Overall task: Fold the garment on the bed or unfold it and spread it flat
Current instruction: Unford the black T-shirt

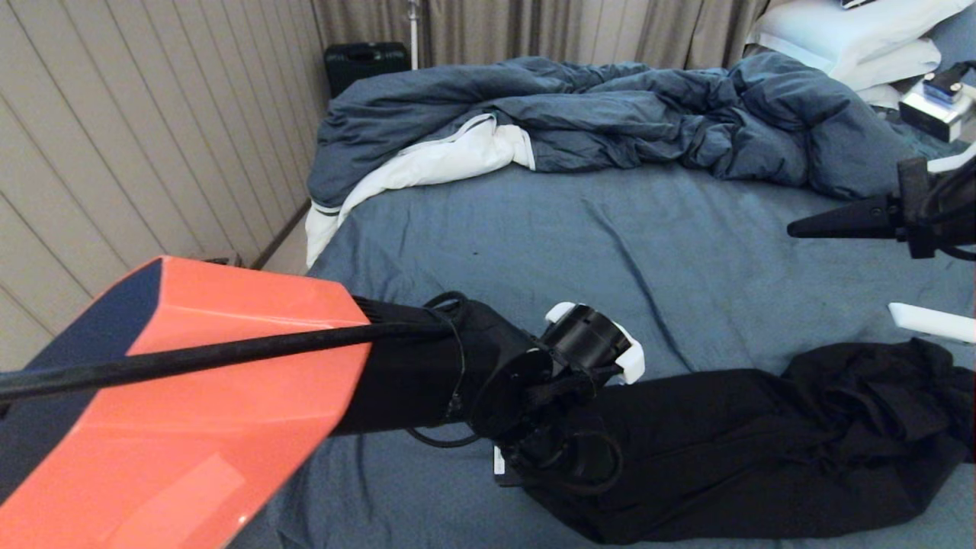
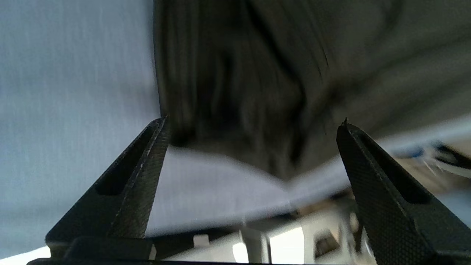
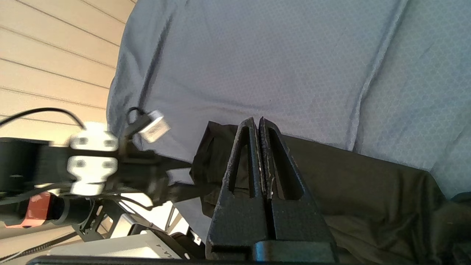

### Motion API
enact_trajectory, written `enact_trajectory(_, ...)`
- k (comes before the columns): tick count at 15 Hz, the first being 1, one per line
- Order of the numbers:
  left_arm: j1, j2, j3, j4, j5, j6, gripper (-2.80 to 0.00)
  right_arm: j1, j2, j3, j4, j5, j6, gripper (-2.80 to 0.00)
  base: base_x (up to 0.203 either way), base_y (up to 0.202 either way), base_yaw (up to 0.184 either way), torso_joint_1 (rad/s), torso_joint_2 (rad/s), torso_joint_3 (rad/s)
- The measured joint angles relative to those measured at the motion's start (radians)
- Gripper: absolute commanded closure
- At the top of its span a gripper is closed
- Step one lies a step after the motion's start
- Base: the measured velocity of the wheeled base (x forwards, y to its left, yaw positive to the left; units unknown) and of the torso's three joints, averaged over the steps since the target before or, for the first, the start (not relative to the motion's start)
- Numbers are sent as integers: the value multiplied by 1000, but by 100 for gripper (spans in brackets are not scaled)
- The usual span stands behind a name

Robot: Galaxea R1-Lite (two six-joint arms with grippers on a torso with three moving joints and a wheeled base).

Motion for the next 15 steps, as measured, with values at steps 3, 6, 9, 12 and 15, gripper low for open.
enact_trajectory(3, -3, 55, -38, -4, 108, 12, -280, 0, 2, 0, 0, 0, 0, 0, 0, 0, 0, 0, 0, 0)
enact_trajectory(6, -4, 92, -52, -6, 148, 13, -280, 0, 6, 0, 0, 0, 0, 0, 0, 0, 0, 0, 0, 0)
enact_trajectory(9, -4, 106, -56, -7, 149, 16, 0, 1, 7, 1, 0, 0, 0, 0, 0, 0, 0, 0, 0, 0)
enact_trajectory(12, -14, 104, -60, 0, 154, 16, 0, 1, 9, -2, -1, 0, 0, 0, 0, 0, 0, 0, 0, 0)
enact_trajectory(15, -17, 84, -60, 0, 143, 13, 0, 1, 12, -5, -4, 0, 0, 0, 0, 0, 0, 0, 0, 0)
